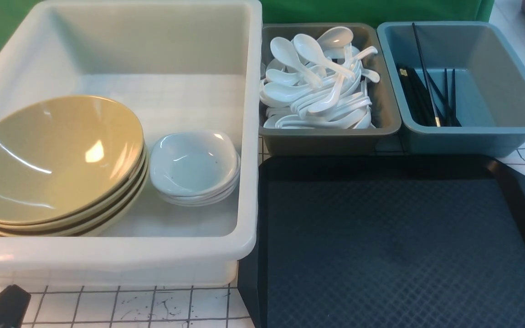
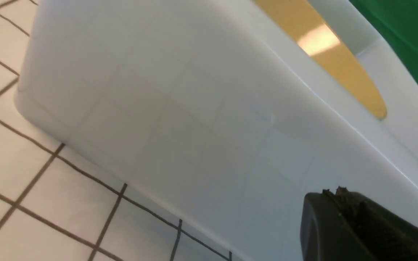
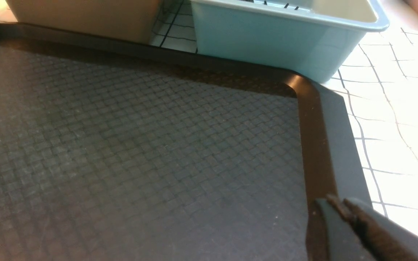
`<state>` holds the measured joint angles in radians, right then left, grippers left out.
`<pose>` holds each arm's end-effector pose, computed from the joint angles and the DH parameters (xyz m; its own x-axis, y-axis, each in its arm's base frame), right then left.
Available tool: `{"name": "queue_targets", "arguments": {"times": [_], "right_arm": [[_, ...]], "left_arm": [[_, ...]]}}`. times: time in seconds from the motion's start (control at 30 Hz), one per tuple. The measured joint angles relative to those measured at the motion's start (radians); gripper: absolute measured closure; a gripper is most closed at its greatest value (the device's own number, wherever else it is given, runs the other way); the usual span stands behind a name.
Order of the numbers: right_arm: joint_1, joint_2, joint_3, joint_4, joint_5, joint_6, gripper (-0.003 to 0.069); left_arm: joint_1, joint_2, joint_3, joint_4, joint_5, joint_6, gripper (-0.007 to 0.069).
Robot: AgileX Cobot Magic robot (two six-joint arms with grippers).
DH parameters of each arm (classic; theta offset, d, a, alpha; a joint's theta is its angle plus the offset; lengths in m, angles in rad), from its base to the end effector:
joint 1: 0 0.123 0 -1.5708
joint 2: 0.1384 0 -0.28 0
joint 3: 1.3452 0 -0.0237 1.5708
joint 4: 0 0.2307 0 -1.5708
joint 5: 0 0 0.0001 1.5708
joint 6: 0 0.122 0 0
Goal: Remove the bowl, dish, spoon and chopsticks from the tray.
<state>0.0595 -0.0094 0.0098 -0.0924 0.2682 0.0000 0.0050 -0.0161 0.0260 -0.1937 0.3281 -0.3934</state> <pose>0.0701 0.0012 0.1807 -0.1752 -0.0996 -0.9795 -0.0512 0.9944 -0.0919 0.0684 -0.0072 0.1690 -0.2335 -0.5456 -0.8048 -0.0861 0.8361 -0.5418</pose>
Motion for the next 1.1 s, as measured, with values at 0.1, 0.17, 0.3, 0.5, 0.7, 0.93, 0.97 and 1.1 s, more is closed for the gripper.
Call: {"name": "queue_targets", "arguments": {"times": [0.1, 0.17, 0.3, 0.5, 0.7, 0.93, 0.97, 1.1], "right_arm": [[0.000, 0.000, 0.000, 0.000, 0.000, 0.000, 0.0603], [0.000, 0.000, 0.000, 0.000, 0.000, 0.000, 0.0601], [0.000, 0.000, 0.000, 0.000, 0.000, 0.000, 0.0598], [0.000, 0.000, 0.000, 0.000, 0.000, 0.000, 0.0591], [0.000, 0.000, 0.000, 0.000, 0.000, 0.000, 0.0587], [0.000, 0.000, 0.000, 0.000, 0.000, 0.000, 0.0579], [0.000, 0.000, 0.000, 0.000, 0.000, 0.000, 0.0577], [0.000, 0.000, 0.000, 0.000, 0.000, 0.000, 0.0571]], "left_arm": [[-0.012, 0.000, -0.001, 0.000, 0.000, 0.000, 0.0625], [-0.013, 0.000, -0.001, 0.000, 0.000, 0.000, 0.0625], [-0.013, 0.000, -0.001, 0.000, 0.001, 0.000, 0.0625], [-0.013, 0.000, -0.001, -0.001, 0.002, 0.000, 0.0625], [-0.013, 0.000, -0.001, -0.003, 0.002, 0.000, 0.0625], [-0.013, 0.000, -0.001, -0.003, 0.002, 0.000, 0.0625], [-0.013, 0.000, -0.001, -0.003, 0.002, 0.000, 0.0625], [-0.013, 0.000, -0.001, -0.003, 0.002, 0.000, 0.0625]]}}
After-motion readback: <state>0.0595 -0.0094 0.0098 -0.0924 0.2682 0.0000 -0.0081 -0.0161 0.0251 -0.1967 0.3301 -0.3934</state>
